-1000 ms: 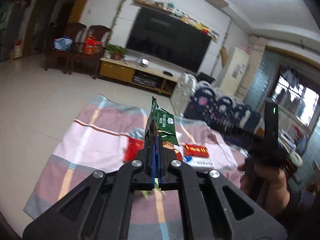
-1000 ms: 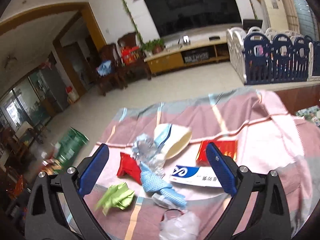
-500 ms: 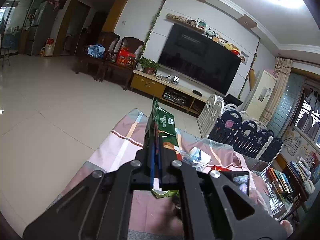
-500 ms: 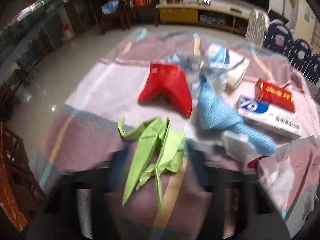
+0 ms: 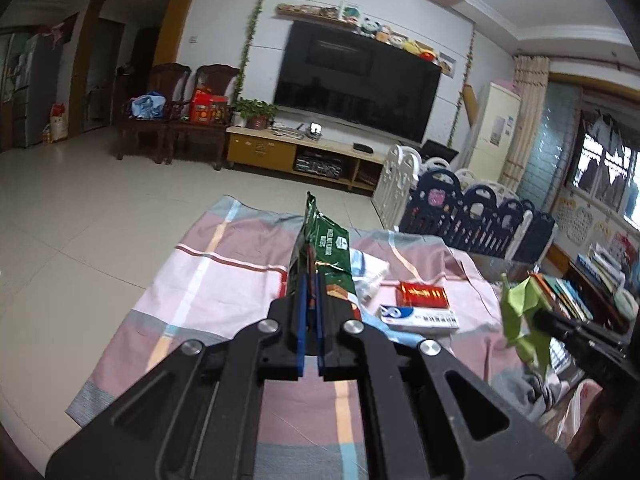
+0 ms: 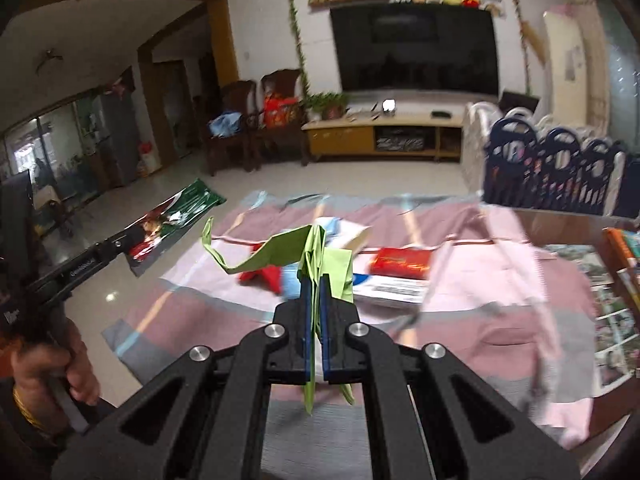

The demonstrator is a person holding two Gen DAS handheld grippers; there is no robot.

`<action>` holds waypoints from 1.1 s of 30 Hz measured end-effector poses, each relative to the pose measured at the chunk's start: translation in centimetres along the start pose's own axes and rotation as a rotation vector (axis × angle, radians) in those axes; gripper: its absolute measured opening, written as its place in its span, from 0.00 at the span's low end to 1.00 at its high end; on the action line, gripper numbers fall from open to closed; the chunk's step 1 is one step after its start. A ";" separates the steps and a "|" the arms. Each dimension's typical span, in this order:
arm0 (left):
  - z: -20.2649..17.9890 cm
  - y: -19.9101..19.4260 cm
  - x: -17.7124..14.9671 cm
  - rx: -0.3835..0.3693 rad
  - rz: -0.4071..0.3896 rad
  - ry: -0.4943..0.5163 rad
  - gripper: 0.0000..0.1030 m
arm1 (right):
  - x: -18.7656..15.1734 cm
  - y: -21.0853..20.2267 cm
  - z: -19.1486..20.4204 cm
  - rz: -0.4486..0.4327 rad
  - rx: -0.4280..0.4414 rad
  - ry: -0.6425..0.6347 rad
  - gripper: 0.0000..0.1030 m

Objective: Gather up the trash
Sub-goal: 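Grasp the green packet with the left tool while the right tool reaches for the green paper, then carry the green packet and green paper to the white bin and open both tools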

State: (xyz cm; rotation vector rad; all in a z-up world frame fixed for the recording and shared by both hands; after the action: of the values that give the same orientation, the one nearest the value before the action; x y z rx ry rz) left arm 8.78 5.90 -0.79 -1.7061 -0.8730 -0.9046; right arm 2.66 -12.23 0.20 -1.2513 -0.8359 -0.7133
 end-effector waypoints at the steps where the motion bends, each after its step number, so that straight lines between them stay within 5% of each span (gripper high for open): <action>1: -0.7 -0.1 -0.3 -0.001 0.002 0.013 0.03 | -0.6 -0.7 -1.2 -0.019 -0.026 0.006 0.04; 9: -4.6 -0.8 -2.8 -0.022 0.028 0.126 0.05 | -2.5 -1.2 -4.5 -0.096 -0.148 0.055 0.04; 33: -5.0 0.3 -3.8 0.019 0.083 0.164 0.05 | -3.5 -0.2 -5.2 -0.039 -0.116 0.095 0.04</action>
State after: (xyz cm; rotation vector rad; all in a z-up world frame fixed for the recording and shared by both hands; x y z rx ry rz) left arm 6.43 0.58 -2.98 -1.6144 -0.6947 -0.9622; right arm 1.44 -17.34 -3.28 -1.2967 -0.7508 -0.8563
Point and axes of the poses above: each gripper's, at about its wrist camera, not at the fingertips, and y roughly the way its jaws point, z to its left, x to its top, the point moved 7 cm from there along y, roughly the way its jaws point, and after that the axes turned 5 degrees about -x, right-handed, at the moved point
